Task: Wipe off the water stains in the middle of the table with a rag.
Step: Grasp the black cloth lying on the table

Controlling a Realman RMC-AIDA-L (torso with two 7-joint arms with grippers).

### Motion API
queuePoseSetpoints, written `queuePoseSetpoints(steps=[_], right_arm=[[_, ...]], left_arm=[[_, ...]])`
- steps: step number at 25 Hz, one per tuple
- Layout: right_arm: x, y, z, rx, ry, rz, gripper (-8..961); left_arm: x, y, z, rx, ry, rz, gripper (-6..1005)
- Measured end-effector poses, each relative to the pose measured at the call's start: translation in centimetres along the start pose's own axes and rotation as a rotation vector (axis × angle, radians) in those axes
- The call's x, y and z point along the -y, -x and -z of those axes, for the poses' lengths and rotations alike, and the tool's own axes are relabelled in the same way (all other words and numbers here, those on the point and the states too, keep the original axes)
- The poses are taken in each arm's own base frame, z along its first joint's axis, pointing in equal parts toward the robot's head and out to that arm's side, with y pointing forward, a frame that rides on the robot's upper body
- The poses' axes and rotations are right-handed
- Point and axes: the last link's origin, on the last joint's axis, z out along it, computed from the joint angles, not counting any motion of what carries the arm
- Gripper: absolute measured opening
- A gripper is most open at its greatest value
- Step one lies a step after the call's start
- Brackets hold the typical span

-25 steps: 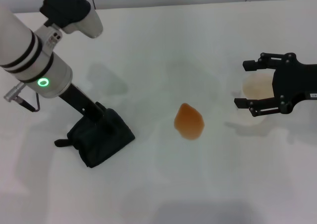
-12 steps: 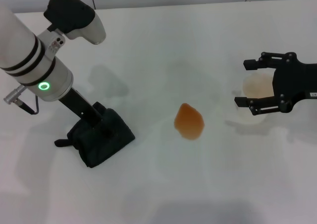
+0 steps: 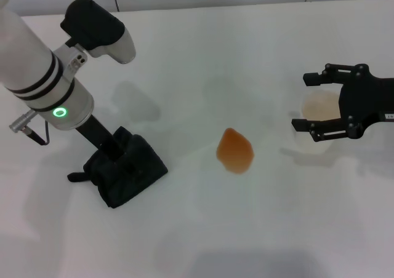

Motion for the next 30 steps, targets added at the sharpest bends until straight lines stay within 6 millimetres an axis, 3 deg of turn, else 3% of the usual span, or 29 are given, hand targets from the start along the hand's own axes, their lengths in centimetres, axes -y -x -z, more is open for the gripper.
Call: queuePoseSetpoints(steps=[7,12,23,26,30], right_arm=[[0.01,0.0,0.0,0.0,0.0,-0.005,860],[0.0,0.0,0.0,0.0,0.0,-0.006,860],[0.03,0.04,-0.03,0.0,0.0,-0.005,860],[0.02,0.04,-0.03,0.001,0.001,-0.005,860],[0.02,0.03,-0.03,0.0,0.001,-0.005,860]], left_arm=[[0.07,-0.31,0.19,-0.003,-0.005,0.011,843],[0.13,-0.4,0.35,-0.002,-0.006,0.021,626],[-0.01,-0.41,0.27,0.007,-0.004,0.031,420],[-0.02,-0.4,0.26,0.008,-0.003,0.036,181],[-0.03,-0.41,0.25,0.008,-0.003,0.039,174]])
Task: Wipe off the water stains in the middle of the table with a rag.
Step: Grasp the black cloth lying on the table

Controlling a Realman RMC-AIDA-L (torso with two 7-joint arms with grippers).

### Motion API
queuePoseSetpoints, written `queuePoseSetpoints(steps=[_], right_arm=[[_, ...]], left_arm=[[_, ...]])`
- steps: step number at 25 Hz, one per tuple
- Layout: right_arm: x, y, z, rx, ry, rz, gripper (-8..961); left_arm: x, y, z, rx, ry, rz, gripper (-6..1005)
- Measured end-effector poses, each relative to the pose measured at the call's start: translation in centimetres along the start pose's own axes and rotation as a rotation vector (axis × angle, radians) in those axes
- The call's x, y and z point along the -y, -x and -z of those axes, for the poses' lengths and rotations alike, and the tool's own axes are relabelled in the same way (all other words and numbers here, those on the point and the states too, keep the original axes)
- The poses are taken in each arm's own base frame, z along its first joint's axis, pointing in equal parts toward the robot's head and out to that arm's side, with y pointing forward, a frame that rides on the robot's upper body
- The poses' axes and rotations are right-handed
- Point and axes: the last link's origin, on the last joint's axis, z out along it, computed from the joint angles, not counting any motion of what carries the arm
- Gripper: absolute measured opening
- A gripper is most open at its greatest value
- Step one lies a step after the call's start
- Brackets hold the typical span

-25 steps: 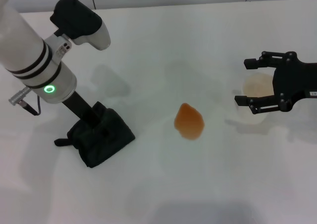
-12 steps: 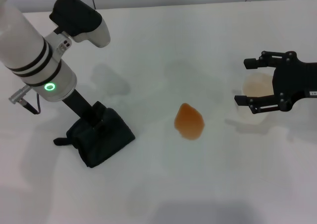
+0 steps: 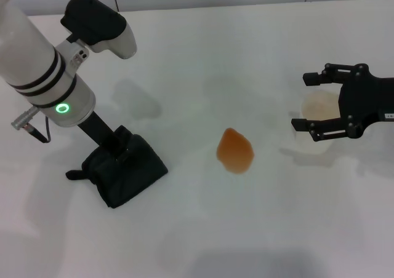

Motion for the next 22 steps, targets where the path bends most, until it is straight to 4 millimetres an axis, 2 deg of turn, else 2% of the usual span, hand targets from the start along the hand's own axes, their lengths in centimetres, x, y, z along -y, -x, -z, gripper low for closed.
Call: queuePoseSetpoints(steps=[4,15,22], right_arm=[[0.0,0.0,0.0,0.0,0.0,-0.001,860],[-0.1,-0.1,0.1,-0.001,-0.001,-0.005,860],[-0.1,-0.2,0.2,0.0,0.001,-0.011,859]], left_arm=[[0.0,-0.1,0.0,-0.013,0.007,0.008,177],[0.6,-2.2,0.7,-0.231,0.034,0.082,208],[0.3,-2.4,0.4,-0.226,0.025,0.061,228]])
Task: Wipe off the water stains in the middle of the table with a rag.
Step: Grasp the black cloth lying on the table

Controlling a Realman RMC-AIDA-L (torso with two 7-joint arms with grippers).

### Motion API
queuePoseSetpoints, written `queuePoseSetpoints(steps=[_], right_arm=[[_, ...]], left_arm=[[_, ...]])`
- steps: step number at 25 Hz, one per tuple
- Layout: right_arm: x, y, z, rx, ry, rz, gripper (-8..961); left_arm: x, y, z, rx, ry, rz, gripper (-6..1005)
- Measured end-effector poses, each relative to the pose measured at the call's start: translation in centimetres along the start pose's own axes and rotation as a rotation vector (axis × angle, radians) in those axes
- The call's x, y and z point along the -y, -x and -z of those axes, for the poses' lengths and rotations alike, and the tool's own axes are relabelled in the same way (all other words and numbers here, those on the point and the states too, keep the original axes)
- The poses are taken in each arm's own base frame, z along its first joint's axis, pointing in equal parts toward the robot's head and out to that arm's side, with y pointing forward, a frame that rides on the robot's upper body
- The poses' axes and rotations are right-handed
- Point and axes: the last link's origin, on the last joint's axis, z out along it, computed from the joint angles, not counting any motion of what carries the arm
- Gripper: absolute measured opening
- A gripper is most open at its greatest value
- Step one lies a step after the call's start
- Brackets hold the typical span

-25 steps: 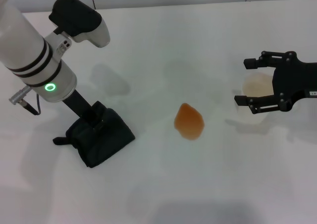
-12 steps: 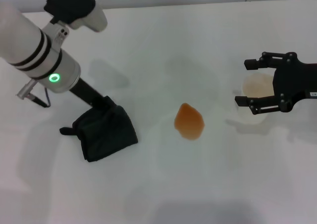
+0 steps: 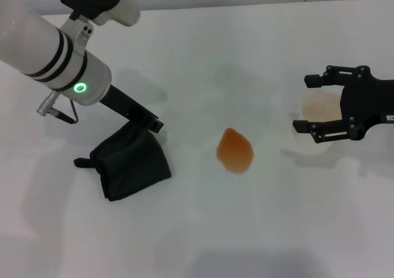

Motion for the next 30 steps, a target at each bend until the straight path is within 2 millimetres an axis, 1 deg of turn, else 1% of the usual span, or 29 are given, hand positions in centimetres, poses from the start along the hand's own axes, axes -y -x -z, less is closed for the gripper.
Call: queuePoseSetpoints(steps=[4,6,9,11,16,20,24,30], right_arm=[[0.0,0.0,0.1,0.001,-0.004,-0.003,860],[0.0,0.0,0.1,0.001,-0.004,-0.001,860],[0.1,0.1,0.1,0.002,-0.004,0.001,860],[0.1,0.0,0.1,0.001,-0.007,0.0,860],[0.2,0.0,0.1,0.0,-0.012,-0.002,859],[0.2,0.0,0.1,0.001,-0.013,-0.002,859],[0.2,0.0,0.1,0.001,-0.014,-0.002,859],[0.3,0.1,0.1,0.002,-0.012,0.0,859]], left_arm=[[-0.2,0.1,0.3,0.025,0.015,-0.011,239],[-0.6,0.1,1.1,0.071,0.024,-0.042,245],[-0.5,-0.2,2.9,0.09,-0.001,-0.066,254],[-0.5,-0.1,3.4,0.101,-0.011,-0.079,259],[-0.4,0.9,2.8,0.175,-0.05,-0.117,274],[-0.4,0.8,2.5,0.17,-0.073,-0.132,285],[-0.3,0.7,2.4,0.162,-0.079,-0.135,373],[-0.8,0.7,1.8,0.179,-0.083,-0.169,504]])
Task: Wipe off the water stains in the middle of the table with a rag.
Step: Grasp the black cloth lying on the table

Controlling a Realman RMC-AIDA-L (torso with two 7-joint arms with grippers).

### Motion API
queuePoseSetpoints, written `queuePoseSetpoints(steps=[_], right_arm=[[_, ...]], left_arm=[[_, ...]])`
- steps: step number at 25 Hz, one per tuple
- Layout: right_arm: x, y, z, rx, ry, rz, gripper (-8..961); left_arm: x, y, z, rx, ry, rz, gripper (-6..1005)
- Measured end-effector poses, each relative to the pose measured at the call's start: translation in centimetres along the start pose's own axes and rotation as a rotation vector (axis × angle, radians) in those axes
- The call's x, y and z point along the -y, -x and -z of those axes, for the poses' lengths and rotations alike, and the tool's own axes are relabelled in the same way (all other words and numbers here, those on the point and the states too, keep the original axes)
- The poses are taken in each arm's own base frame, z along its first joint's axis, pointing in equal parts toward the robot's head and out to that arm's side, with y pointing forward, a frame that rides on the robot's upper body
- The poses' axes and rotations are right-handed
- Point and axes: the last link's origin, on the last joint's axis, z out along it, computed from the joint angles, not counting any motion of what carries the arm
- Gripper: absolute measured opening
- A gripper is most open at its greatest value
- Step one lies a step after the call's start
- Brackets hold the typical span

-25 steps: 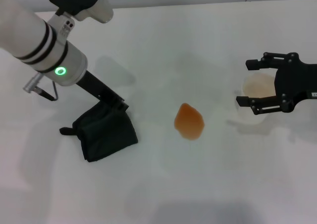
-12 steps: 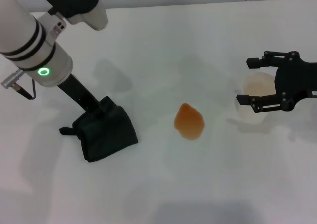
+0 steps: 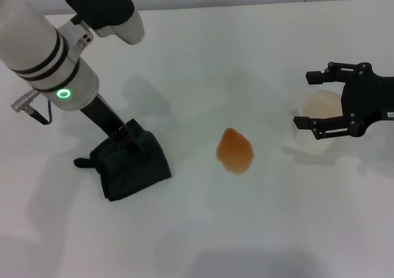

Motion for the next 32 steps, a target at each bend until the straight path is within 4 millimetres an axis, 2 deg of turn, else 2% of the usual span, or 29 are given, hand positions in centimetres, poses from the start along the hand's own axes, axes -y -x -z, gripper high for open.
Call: queuePoseSetpoints(steps=[6,9,20,31,32], right_arm=[[0.0,0.0,0.0,0.0,0.0,0.001,859],[0.0,0.0,0.0,0.0,0.0,0.001,860],[0.0,0.0,0.0,0.0,-0.001,-0.001,860],[0.0,0.0,0.0,0.009,0.0,-0.01,859],[0.0,0.0,0.0,0.009,0.0,-0.01,860]], left_arm=[[-0.2,0.1,-0.2,0.004,0.003,-0.001,753],[-0.1,0.5,-0.9,0.014,0.011,0.014,813],[-0.2,0.7,-2.0,0.021,0.022,0.02,777],[-0.1,0.4,-2.0,0.041,0.016,0.032,533],[-0.1,0.3,-2.0,0.043,0.015,0.033,485]])
